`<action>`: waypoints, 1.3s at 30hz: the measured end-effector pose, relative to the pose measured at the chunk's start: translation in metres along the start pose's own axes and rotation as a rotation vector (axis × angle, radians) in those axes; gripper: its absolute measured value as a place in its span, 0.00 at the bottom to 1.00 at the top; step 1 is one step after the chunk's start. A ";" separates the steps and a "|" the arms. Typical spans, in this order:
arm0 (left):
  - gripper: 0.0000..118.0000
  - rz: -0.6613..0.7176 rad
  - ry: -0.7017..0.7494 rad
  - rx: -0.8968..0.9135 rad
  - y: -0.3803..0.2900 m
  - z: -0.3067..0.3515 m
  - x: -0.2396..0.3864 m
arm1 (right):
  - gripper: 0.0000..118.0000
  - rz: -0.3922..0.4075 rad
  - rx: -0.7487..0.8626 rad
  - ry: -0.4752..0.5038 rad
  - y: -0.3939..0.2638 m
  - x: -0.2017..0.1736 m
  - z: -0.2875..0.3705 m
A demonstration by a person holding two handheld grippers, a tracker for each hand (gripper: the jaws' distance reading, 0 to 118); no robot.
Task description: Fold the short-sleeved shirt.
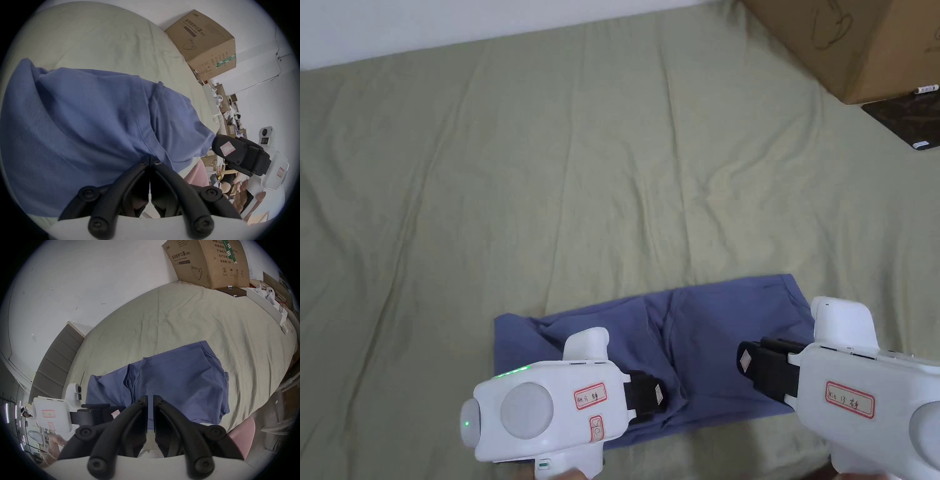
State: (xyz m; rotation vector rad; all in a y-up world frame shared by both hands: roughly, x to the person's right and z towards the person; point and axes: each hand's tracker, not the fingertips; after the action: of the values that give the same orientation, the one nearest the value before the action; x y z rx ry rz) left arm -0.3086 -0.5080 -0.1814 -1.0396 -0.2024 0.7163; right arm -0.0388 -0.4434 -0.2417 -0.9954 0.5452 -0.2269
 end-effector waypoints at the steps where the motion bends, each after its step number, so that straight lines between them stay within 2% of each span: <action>1: 0.01 -0.021 -0.003 0.001 0.000 0.002 0.002 | 0.07 0.004 -0.004 -0.005 0.000 0.000 -0.001; 7: 0.01 -0.093 -0.020 -0.027 -0.002 0.000 0.012 | 0.07 0.001 -0.005 -0.015 0.000 -0.002 -0.002; 9: 0.01 -0.072 -0.061 -0.018 -0.004 0.012 0.005 | 0.07 0.013 -0.009 -0.011 0.001 -0.004 -0.001; 12: 0.01 0.017 -0.140 0.054 -0.005 0.040 -0.019 | 0.07 0.038 -0.010 -0.023 0.002 -0.011 0.000; 17: 0.01 0.173 -0.031 0.225 -0.007 0.109 -0.086 | 0.07 0.051 -0.014 -0.012 0.002 -0.023 -0.003; 20: 0.02 0.272 -0.075 0.295 -0.014 0.140 -0.126 | 0.07 0.074 -0.030 -0.007 0.000 -0.033 -0.008; 21: 0.10 0.279 -0.072 0.296 -0.015 0.145 -0.138 | 0.07 0.081 -0.037 -0.003 -0.001 -0.036 -0.011; 22: 0.27 0.282 -0.060 0.292 -0.016 0.146 -0.147 | 0.07 0.086 -0.044 0.001 -0.002 -0.040 -0.013; 23: 0.60 0.294 -0.039 0.288 -0.018 0.145 -0.155 | 0.07 0.090 -0.052 0.006 -0.002 -0.043 -0.016; 24: 0.75 0.315 -0.017 0.263 -0.017 0.138 -0.162 | 0.07 0.095 -0.063 0.011 -0.003 -0.048 -0.019; 25: 0.80 0.341 -0.012 0.227 -0.018 0.131 -0.166 | 0.07 0.103 -0.074 0.014 -0.003 -0.052 -0.021; 29: 0.78 0.421 -0.221 0.216 -0.025 0.102 -0.177 | 0.07 0.164 -0.095 0.013 -0.006 -0.069 -0.023; 30: 0.67 0.443 -0.266 0.214 -0.026 0.096 -0.178 | 0.07 0.174 -0.100 0.011 -0.007 -0.073 -0.023; 31: 0.34 0.462 -0.302 0.216 -0.026 0.092 -0.179 | 0.07 0.182 -0.103 0.007 -0.007 -0.076 -0.023; 32: 0.07 0.478 -0.319 0.220 -0.026 0.087 -0.181 | 0.07 0.190 -0.107 0.003 -0.008 -0.079 -0.023; 34: 0.09 0.497 -0.205 0.170 -0.028 0.078 -0.186 | 0.07 0.205 -0.115 -0.003 -0.008 -0.085 -0.023; 37: 0.08 0.521 -0.286 0.205 -0.032 0.091 -0.188 | 0.07 0.227 -0.121 0.014 -0.008 -0.095 -0.021; 39: 0.08 0.473 -0.259 0.208 -0.031 0.104 -0.189 | 0.07 0.239 -0.120 0.016 -0.007 -0.103 -0.022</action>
State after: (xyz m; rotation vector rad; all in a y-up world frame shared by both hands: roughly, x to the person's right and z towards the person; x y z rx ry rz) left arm -0.4874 -0.5620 -0.0698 -0.7971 -0.1002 1.2764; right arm -0.1365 -0.4198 -0.2110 -1.0353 0.6928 0.0116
